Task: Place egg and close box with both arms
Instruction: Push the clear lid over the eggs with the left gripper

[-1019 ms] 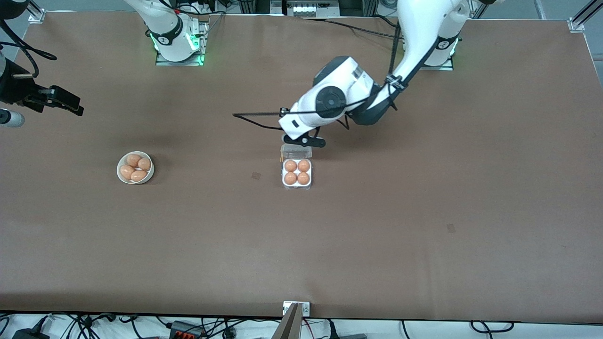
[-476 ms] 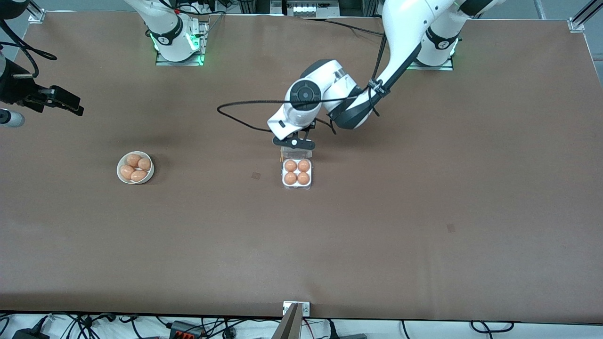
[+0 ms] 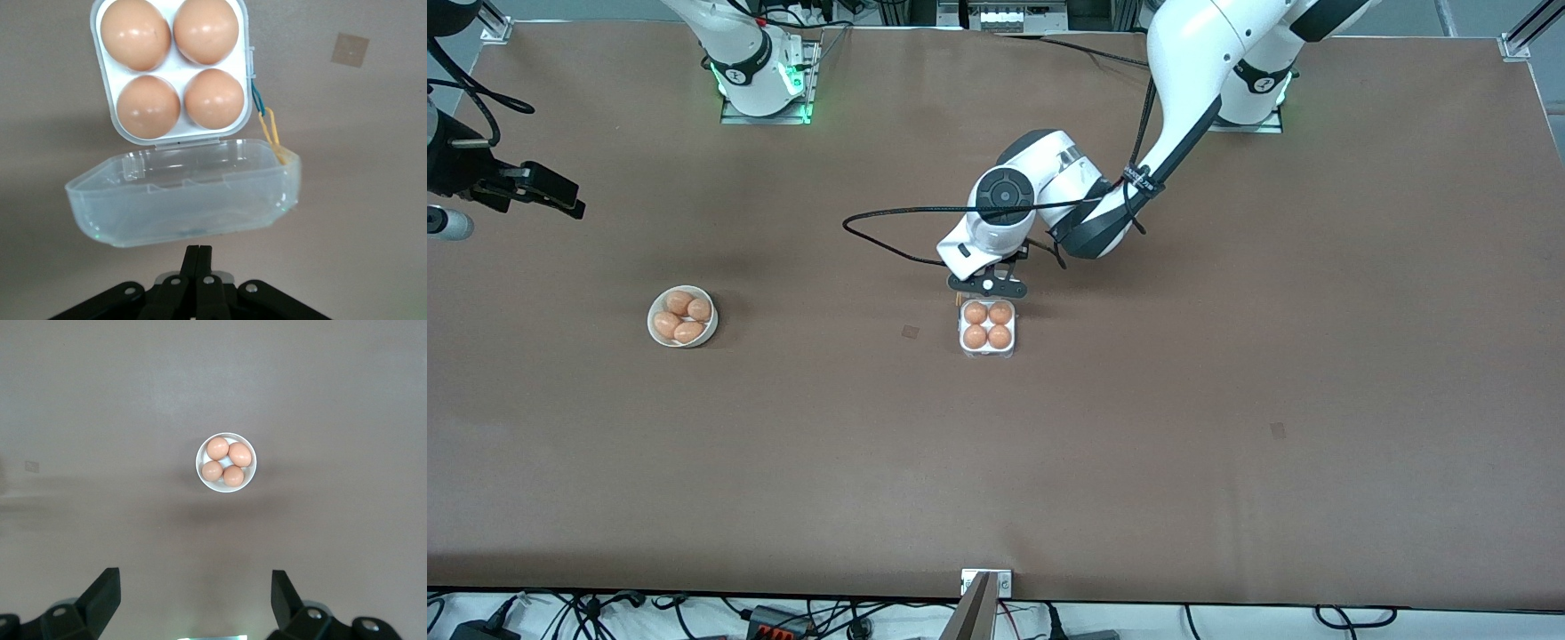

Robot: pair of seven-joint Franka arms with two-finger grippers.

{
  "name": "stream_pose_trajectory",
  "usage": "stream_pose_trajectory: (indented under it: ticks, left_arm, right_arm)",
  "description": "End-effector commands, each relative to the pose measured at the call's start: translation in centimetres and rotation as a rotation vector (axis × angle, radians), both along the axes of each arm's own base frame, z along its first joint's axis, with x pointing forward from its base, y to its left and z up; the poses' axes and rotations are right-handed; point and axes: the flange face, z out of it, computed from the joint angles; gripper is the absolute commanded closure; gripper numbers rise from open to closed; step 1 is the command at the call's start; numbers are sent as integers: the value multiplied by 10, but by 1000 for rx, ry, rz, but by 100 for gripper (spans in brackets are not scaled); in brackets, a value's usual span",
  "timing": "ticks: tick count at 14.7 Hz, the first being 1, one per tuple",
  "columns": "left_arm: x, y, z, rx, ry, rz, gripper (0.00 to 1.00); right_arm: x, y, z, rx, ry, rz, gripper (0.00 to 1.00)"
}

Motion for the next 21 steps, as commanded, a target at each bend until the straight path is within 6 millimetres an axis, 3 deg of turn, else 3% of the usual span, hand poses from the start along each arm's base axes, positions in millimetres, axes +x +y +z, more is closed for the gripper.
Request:
stream_pose_trajectory:
  ticks: [1, 3, 9, 15, 18, 21]
  left_arm:
    - [11, 0, -8, 21, -19, 11, 99]
    - [17, 3, -20, 27, -11, 19, 99]
    - [32, 3, -28, 21, -17, 35, 99]
    - [45, 2, -7, -2, -44, 54, 99]
    - [51, 8, -1, 16, -31, 53, 94]
    - [62, 24, 16, 30, -24, 71, 82]
  right_arm:
    - [-4, 1, 1, 13, 4, -14, 0]
    - [-4, 1, 1, 13, 4, -14, 0]
    - [-4, 1, 1, 13, 5, -15, 0]
    - [-4, 1, 1, 13, 5, -15, 0]
    - [-4, 0, 1, 13, 5, -17, 0]
    - [-4, 0, 1, 13, 5, -17, 0]
